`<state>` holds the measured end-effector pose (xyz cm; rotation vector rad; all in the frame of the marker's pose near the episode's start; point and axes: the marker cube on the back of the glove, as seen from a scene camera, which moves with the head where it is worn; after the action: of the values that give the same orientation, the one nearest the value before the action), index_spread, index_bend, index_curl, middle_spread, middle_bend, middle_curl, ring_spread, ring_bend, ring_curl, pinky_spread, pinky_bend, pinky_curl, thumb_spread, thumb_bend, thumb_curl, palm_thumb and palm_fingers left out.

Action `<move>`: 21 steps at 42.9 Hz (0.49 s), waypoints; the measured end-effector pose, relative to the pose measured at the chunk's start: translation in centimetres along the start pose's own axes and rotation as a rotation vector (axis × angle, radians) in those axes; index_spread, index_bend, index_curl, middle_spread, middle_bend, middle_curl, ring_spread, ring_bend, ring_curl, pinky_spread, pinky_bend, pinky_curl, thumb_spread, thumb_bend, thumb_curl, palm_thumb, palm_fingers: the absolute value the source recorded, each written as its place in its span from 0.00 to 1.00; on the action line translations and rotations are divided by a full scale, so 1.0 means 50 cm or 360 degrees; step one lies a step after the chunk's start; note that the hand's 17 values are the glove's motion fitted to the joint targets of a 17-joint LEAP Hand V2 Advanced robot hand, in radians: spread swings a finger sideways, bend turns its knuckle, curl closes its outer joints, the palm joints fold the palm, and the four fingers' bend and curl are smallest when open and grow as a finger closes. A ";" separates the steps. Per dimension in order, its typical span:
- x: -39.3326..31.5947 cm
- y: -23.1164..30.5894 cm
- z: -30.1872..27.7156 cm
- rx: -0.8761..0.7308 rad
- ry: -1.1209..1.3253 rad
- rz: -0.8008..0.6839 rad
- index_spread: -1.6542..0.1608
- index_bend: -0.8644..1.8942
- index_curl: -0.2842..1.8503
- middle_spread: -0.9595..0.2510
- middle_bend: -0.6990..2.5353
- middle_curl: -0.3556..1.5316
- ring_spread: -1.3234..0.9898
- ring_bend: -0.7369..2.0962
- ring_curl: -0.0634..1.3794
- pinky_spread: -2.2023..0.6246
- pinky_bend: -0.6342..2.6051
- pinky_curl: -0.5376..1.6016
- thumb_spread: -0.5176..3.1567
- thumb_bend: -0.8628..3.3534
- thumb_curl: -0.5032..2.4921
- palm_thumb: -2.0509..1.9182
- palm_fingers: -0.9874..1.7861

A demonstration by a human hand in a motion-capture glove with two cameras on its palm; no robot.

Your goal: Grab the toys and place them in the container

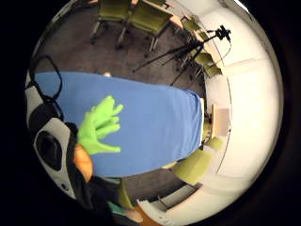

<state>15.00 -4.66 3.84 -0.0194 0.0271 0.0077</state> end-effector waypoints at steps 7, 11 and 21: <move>-0.224 -0.023 -0.115 0.0138 0.0020 -0.0246 0.68 0.39 0.69 0.48 0.49 0.54 0.38 0.66 0.40 0.60 0.45 0.44 0.29 0.26 0.44 0.68 0.77; -0.356 -0.026 -0.165 0.0167 -0.0009 -0.0404 0.68 0.38 0.71 0.48 0.49 0.55 0.38 0.66 0.40 0.61 0.45 0.44 0.29 0.26 0.45 0.68 0.76; -0.701 0.004 -0.234 0.0121 -0.0435 -0.0752 0.67 0.38 0.75 0.48 0.49 0.56 0.39 0.66 0.40 0.61 0.45 0.44 0.28 0.26 0.48 0.67 0.76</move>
<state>-20.33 -4.94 -6.92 0.0519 -0.2506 -0.4631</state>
